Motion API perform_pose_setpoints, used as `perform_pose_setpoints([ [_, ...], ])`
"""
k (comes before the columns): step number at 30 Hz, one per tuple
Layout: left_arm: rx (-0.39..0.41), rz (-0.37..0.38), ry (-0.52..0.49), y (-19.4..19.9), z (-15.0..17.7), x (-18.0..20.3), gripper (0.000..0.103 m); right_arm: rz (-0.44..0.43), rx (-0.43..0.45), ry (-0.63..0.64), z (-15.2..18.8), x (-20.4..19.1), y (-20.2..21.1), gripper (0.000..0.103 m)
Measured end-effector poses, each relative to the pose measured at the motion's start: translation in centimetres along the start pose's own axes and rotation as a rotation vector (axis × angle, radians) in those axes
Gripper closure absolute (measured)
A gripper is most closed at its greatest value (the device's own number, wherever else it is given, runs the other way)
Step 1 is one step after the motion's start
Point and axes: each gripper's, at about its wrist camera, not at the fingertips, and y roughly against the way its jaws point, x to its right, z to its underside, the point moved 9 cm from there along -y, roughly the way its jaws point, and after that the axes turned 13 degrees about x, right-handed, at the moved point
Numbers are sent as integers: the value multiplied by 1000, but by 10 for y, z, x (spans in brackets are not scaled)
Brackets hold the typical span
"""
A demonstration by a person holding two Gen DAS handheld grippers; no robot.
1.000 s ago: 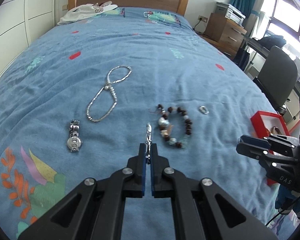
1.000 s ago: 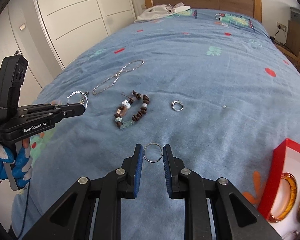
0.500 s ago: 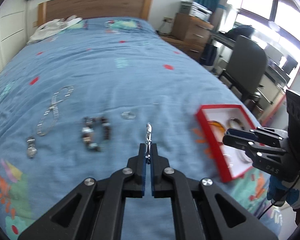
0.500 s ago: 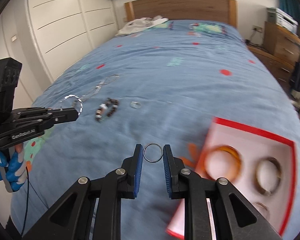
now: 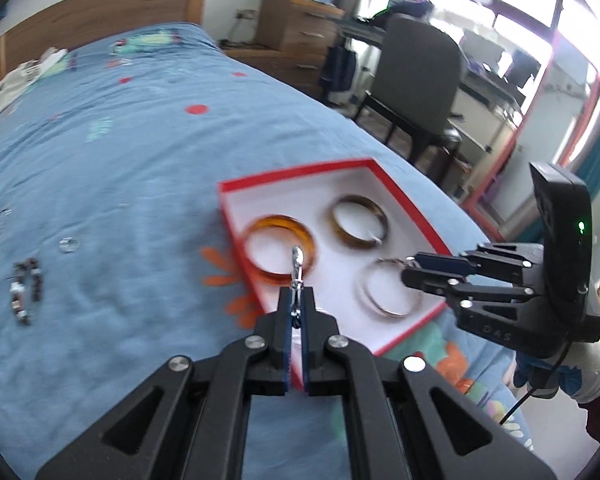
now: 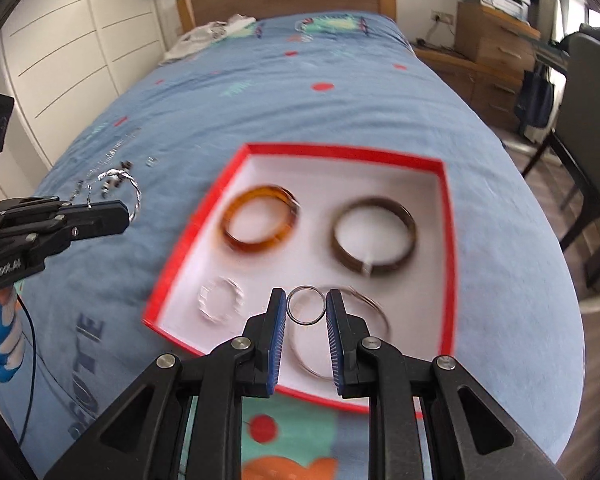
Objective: Organize jewelry
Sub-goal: 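Carry the small ring and charm toward the red box, then lower the silver ring with the right tool and the charm with the left tool into the box, opening both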
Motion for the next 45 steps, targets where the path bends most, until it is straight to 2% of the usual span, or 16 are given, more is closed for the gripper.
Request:
perform_pose_setpoints([
  [7,-83,20,-32,-47,15,32,100,-38,-57,9,16,13,-12,83],
  [14,-142,-32,-6,-75,30,18,100,-89,-99,39,23,13,-26,83],
  [19,-167,-56,25,-84,35,8,100,-118,-117,84,28,7,-34,83],
  [30,-176,-73,36,-89,33,3,98,-144,-123,94,27,6,-36,82],
  [40,-183,-80,61,-83,29,-1,97,-146,-107,80,24,5,-31,70],
  [43,-178,-83,57,-78,28,1,94,-135,-97,74,21,8,-26,66],
  [45,-170,-87,55,-74,26,3,78,-124,-92,68,21,11,-22,66],
])
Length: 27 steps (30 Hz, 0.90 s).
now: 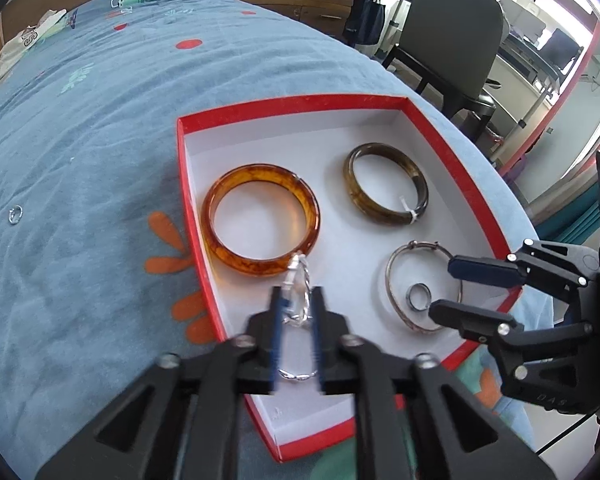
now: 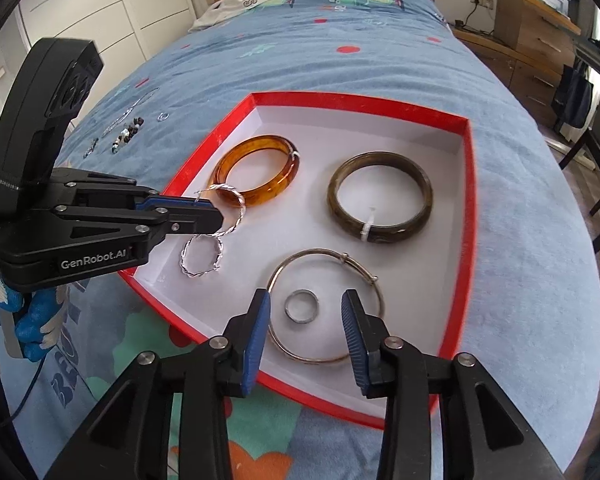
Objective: Organize jewelry
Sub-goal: 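Lower the silver ring with the right tool and the charm with the left tool into the box, opening both, then withdraw both tools from the box toward the silver watch and small ring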
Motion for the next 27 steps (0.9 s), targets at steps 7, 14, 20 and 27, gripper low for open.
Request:
perform_pose_setpoints([
  [7,34,-9,4,19,-4,1,71,30,22,-18,-2,3,18,66],
  [14,71,-15,4,48,-4,-1,71,54,49,-12,-6,-2,40,64],
  [20,117,-46,23,85,0,-15,71,69,82,-10,-12,-12,60,62],
  [27,162,-102,60,130,17,-47,67,71,112,-6,-15,-36,79,61],
])
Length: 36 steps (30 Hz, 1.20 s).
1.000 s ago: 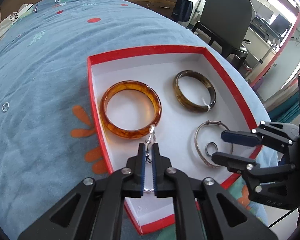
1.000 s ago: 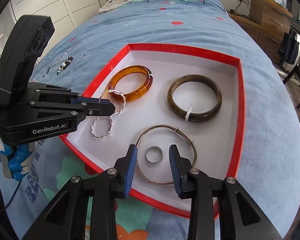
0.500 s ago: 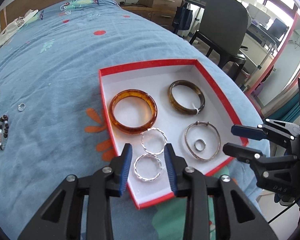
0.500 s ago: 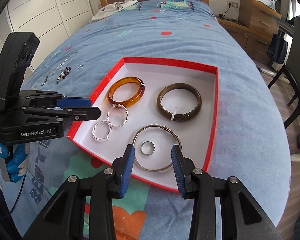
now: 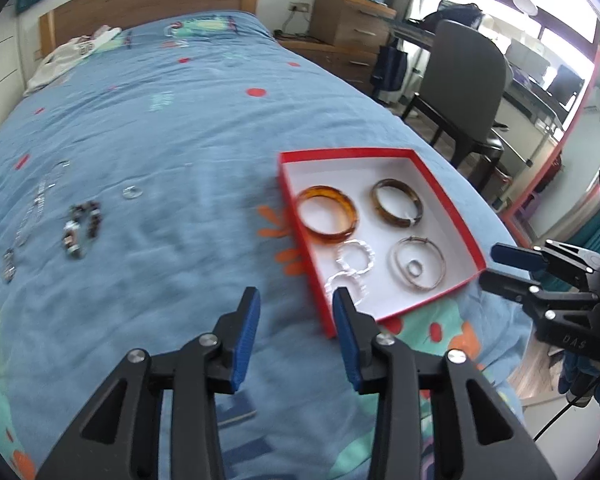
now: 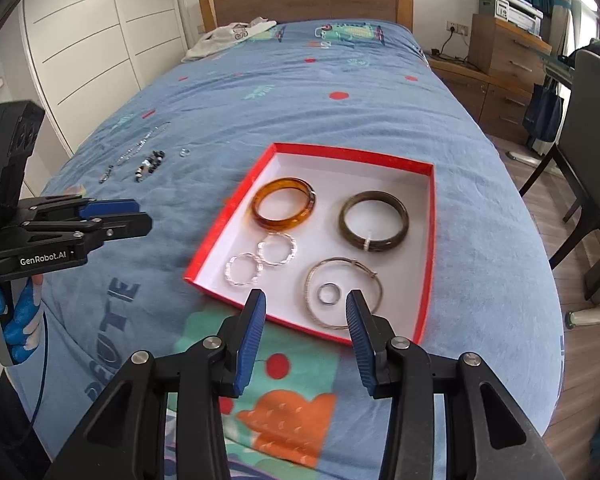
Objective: Organize jewelry
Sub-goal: 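Withdraw both tools from the box toward the silver watch and small ring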
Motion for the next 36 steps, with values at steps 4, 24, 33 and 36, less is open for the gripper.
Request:
perform_pose_setpoints([
  [4,24,-44,28,23,5,-29,66,-1,17,-1,-3,-16,9,61],
  [24,143,-344,163,150,37,-237,66,3,128,71,-56,-125,34,60],
  [33,131,-441,288,159,66,-315,66,-46,116,85,-64,-158,-6,60],
  [36,119,-462,309,151,69,-331,66,-60,109,84,-66,-166,-23,60],
])
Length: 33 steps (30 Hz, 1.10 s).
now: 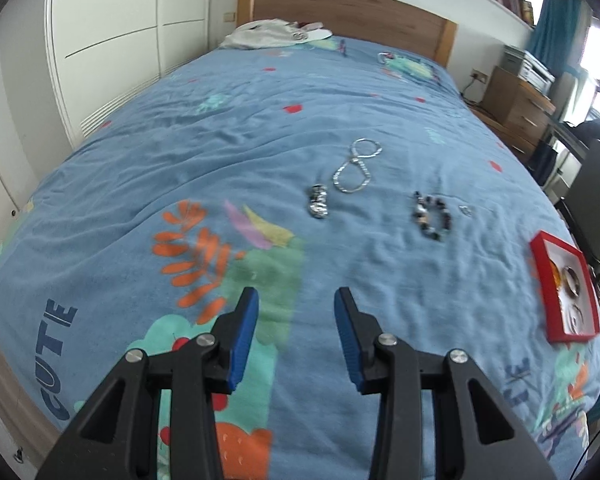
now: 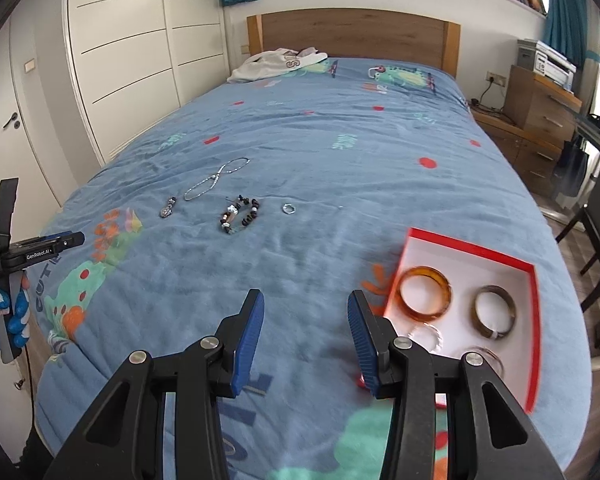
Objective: Organize jewelry
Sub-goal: 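Withdraw both tools from the box toward the silver watch and small ring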
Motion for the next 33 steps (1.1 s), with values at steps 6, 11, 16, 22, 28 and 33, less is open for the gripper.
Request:
perform_pose_setpoints([
  [6,-15,-11,-14,-28,-4,-1,65,-29,-24,-15,-1,-9,-38,57],
  [11,-33,-7,-29,-53,-8,4,65,-51,-52,-8,-2,-19,-71,57],
  [16,-52,-5,-36,-79,-12,5,65,-73,-81,-3,-1,-28,-106,57],
  [22,-69,3,-27,-109,-15,9,65,-100,-111,-3,2,-34,-142,57],
  [28,-77,20,-26,-134,-21,19,66,-114,-132,-9,5,-32,-171,57],
  [33,-82,26,-37,-152,-24,26,65,-128,-145,-26,9,-32,-188,57],
])
